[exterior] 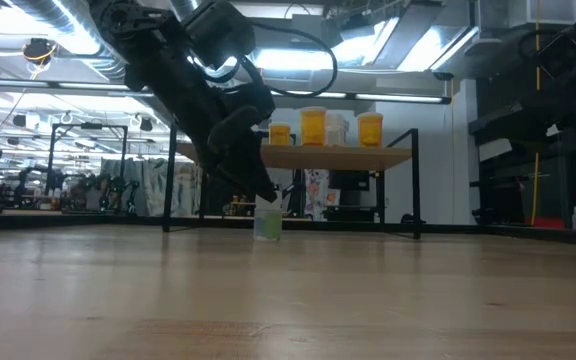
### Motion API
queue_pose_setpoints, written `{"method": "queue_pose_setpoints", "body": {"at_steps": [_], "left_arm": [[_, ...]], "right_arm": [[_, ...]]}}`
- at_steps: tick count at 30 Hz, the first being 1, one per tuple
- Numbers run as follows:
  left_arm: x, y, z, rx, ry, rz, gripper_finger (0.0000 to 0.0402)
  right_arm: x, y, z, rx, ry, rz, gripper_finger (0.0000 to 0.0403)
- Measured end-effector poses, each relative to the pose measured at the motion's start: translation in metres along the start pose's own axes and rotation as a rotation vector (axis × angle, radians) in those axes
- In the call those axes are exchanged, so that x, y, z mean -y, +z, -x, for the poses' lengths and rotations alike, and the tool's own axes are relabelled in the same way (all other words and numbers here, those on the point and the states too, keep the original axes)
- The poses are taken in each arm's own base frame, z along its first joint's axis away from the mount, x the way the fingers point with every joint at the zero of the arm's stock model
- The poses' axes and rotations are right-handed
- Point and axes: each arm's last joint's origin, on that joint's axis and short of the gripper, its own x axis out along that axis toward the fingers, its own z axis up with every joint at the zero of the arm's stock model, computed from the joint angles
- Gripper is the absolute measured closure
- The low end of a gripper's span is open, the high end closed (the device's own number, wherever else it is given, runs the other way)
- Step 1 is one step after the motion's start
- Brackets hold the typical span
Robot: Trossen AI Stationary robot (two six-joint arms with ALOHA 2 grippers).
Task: Pick and place medicine bottles onto shelf by color
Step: Put the transparent pill bottle on the shelf
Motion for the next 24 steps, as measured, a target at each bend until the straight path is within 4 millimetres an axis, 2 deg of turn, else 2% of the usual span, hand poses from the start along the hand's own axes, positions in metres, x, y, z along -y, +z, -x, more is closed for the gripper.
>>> {"method": "queue_pose_setpoints", "body": {"at_steps": [13,24], "left_arm": [[0.0001,-0.0001,-0.0001,-0.001,-0.002,0.053,0.0193],[0.0018,-0.0005,0.0003,0.001,0.0,0.022,0.0193]], "right_arm": [[0.0,0.0001,0.0,0.0,0.0,0.0,0.0155],[0.0,0.0,0.0,0.0,0.0,0.0,0.0155]]}}
